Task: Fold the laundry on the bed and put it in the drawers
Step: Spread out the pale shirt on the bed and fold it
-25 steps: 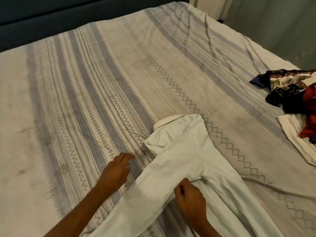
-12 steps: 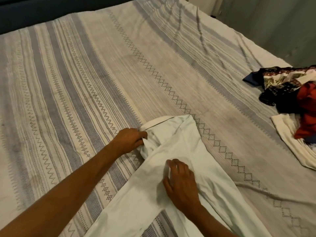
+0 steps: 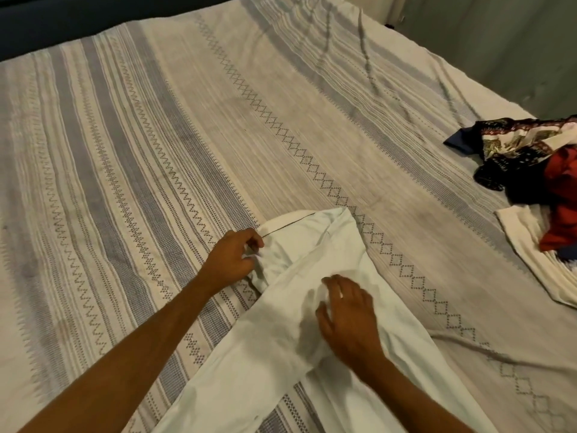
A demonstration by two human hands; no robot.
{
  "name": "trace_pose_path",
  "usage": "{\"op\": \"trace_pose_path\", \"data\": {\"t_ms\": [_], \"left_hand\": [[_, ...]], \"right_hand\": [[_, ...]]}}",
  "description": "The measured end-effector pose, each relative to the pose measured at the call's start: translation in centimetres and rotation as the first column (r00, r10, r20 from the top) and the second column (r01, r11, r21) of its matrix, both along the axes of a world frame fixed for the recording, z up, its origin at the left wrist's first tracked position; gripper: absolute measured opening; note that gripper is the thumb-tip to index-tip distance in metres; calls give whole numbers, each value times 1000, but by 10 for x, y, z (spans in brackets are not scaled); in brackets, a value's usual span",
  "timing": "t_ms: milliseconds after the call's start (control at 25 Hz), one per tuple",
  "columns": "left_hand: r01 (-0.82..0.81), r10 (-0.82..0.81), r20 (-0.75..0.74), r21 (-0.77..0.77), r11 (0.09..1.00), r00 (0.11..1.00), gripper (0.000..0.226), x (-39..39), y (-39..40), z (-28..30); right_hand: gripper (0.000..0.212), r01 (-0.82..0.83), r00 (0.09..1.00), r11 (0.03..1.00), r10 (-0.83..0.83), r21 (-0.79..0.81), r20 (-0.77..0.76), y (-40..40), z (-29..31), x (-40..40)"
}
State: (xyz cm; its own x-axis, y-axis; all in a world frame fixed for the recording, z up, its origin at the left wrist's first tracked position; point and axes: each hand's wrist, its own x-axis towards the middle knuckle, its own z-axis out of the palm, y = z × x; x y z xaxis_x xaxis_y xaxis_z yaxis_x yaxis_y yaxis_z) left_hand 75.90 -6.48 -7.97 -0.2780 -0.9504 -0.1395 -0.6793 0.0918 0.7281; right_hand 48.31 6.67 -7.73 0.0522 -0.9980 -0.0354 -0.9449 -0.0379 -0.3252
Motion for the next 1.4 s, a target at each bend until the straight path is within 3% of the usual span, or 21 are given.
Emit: {"op": "trace_pose_path", "data": {"t_ms": [80,160,280,320,400,480,560,760,880,1000,1080,1200,1320,1400], "left_hand": [[-45,50,-89,56,997,995,22,-39,-3,16],[-12,29,-102,171,985,994,31,-91,-15,20],[-13,21,-29,243,970,999,67,-156,-32,5],[-51,51,5,222,974,999,66,-170,-34,-1],[-119,116,35,104,987,993,45,-183,-34,-6],[-140,141,-75,22,990,987,42,-182,-28,-3],[-239,236,-200,10,971,951,44,-170,-15,2],[-291,292,-22,65,955,956,41,-133,0,-36],[-337,341,-38,84,938,939,36,-141,-9,-37],[-401,407,-80,85,912,910,32,-154,-12,-26],[-366,372,-8,162,916,928,48,-158,-14,-16],[-212,220,20,362,908,975,75,-157,-7,-1],[-34,29,17,459,888,999,58,-145,5,13],[53,-36,-44,486,872,998,45,-141,8,22]], "right_hand": [[49,199,979,980,-199,6,39,-13,1,-29],[59,262,962,952,-272,156,41,-10,-9,-61],[82,58,998,957,-58,284,-7,15,-27,-91],[86,-21,999,960,28,279,-21,24,-29,-97],[89,-105,990,955,126,277,-59,37,-26,-104],[86,-129,983,956,157,263,-91,49,-25,-106],[86,-114,988,970,133,212,-77,55,-26,-106],[87,-143,983,977,160,160,-95,60,-37,-102],[73,-146,981,986,154,78,-121,70,-40,-103],[59,-16,995,1000,17,11,-98,103,-43,-111],[49,98,988,995,-99,-13,-120,126,-43,-122],[35,120,977,992,-126,-46,-170,141,-41,-139],[21,179,977,983,-182,-34,-115,134,-30,-149],[31,163,979,987,-163,-10,-126,130,-24,-152]]}}
